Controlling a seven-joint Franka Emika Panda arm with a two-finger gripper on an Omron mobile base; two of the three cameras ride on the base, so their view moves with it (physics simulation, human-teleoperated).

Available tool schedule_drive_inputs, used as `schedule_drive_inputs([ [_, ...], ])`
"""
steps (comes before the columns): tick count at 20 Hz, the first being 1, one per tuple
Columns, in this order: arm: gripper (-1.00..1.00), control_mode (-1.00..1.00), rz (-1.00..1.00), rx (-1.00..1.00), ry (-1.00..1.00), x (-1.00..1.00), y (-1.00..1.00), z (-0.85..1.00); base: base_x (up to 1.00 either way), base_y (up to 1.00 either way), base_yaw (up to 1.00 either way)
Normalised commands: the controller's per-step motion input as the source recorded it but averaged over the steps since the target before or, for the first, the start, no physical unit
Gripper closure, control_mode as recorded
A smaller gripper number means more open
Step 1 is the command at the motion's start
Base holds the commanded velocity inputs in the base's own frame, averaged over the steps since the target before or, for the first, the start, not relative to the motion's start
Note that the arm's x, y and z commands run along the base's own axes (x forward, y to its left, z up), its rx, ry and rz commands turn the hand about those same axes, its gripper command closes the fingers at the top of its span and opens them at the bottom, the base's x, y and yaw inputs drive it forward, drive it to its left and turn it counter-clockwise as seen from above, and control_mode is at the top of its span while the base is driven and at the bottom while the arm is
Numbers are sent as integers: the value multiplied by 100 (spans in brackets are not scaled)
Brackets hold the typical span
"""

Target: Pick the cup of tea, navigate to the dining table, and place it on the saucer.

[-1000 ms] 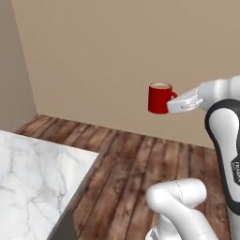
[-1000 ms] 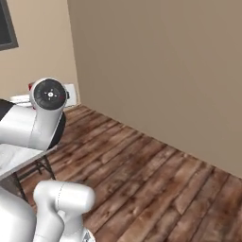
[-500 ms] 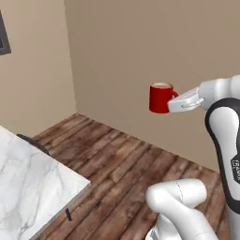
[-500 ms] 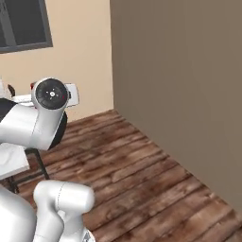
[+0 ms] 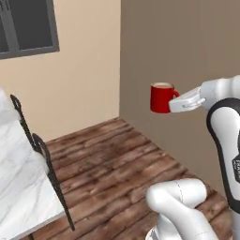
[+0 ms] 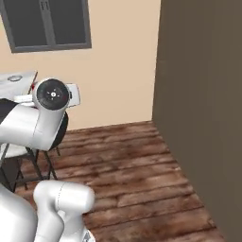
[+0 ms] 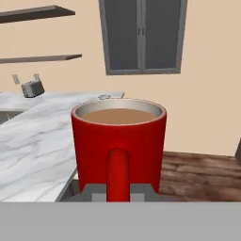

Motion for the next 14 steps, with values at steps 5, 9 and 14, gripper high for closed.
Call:
schedule_drive_inputs([
  [5,100,100,0,0,0,0,0,0,100,-37,67],
  [9,100,100,0,0,0,0,0,0,100,-36,67],
  [14,100,100,0,0,0,0,0,0,100,-36,67],
])
